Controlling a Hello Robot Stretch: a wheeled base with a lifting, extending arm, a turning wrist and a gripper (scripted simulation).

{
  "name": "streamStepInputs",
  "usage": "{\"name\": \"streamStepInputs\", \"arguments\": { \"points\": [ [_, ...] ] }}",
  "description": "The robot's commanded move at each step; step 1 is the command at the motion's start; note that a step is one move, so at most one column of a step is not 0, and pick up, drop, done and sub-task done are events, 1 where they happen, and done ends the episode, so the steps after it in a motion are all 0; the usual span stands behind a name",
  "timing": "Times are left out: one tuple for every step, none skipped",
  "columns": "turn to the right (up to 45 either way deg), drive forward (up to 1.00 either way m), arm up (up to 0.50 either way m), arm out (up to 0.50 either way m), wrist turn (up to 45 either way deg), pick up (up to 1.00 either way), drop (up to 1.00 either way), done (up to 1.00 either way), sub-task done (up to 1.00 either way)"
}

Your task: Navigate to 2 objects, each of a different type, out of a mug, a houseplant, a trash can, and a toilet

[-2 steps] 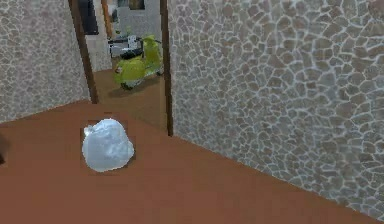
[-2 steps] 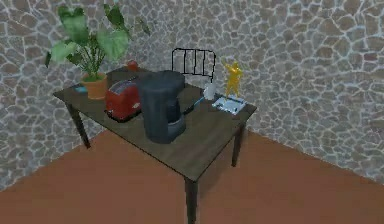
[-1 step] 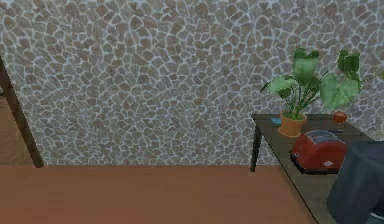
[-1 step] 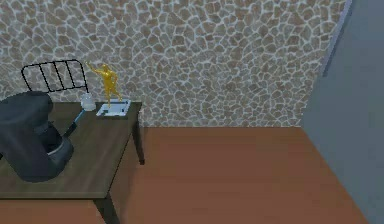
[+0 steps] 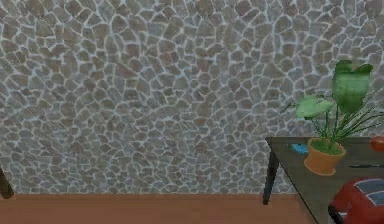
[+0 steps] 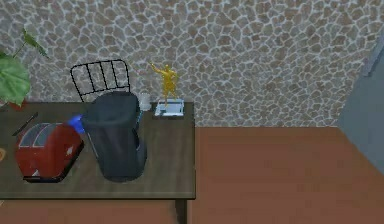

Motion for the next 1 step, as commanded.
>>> {"name": "streamStepInputs", "arguments": {
  "points": [
    [36.0, 0.00, 0.00, 0.00, 0.0, 0.00, 0.00, 0.00, 0.00]
  ]
}}
